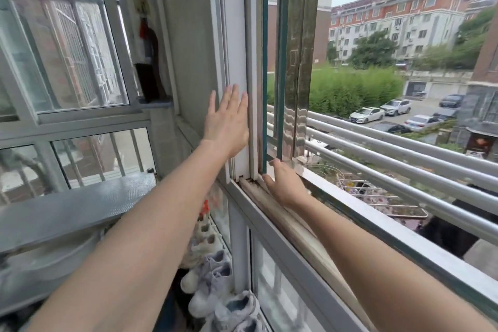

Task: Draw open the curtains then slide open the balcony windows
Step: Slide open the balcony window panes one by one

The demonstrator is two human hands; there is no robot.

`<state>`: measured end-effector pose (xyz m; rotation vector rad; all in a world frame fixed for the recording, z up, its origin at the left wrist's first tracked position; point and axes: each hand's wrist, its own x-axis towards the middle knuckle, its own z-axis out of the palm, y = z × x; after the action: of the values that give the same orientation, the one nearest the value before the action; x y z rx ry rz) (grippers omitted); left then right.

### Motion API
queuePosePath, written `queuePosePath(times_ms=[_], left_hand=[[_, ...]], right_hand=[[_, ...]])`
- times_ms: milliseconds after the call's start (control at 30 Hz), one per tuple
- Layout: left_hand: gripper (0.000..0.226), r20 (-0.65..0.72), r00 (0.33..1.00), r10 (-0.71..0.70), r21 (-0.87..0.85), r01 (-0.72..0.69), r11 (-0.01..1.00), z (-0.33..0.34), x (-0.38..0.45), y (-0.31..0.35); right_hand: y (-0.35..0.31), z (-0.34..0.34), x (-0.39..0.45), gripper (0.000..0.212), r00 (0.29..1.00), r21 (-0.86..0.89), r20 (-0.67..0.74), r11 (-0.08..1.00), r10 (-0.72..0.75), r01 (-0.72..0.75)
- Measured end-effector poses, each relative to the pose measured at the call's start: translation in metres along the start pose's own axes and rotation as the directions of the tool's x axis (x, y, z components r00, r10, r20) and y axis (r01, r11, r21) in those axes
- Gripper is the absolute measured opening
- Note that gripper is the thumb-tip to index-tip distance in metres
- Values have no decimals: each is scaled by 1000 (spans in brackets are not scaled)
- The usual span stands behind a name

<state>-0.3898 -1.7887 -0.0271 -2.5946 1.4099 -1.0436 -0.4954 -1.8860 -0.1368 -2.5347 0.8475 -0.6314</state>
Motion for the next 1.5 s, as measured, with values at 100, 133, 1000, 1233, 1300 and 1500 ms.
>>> queuePosePath(times_ms=[100,133,1000,1233,1300,1500], left_hand=[[58,200,980,-19,-24,24,999,-24,-76,-28],[52,269,963,-23,-36,34,999,-28,-94,-39],[40,651,668,-361,79,414,907,30,-358,-451],[47,696,619,-364,111,408,906,91,-328,-575],[48,689,629,-359,102,406,908,116,-309,-600],[37,656,696,-292,71,328,942,197,-229,-669]], right_hand=[[-32,3,-48,33,997,45,75,999,-2,-2],[-41,4,-58,32,995,37,101,999,-13,10],[-423,239,-64,33,814,96,435,919,-384,383],[-500,315,11,35,845,112,424,944,-327,309],[-507,331,43,33,871,118,392,955,-298,273],[-523,394,160,29,915,172,320,965,-244,198]])
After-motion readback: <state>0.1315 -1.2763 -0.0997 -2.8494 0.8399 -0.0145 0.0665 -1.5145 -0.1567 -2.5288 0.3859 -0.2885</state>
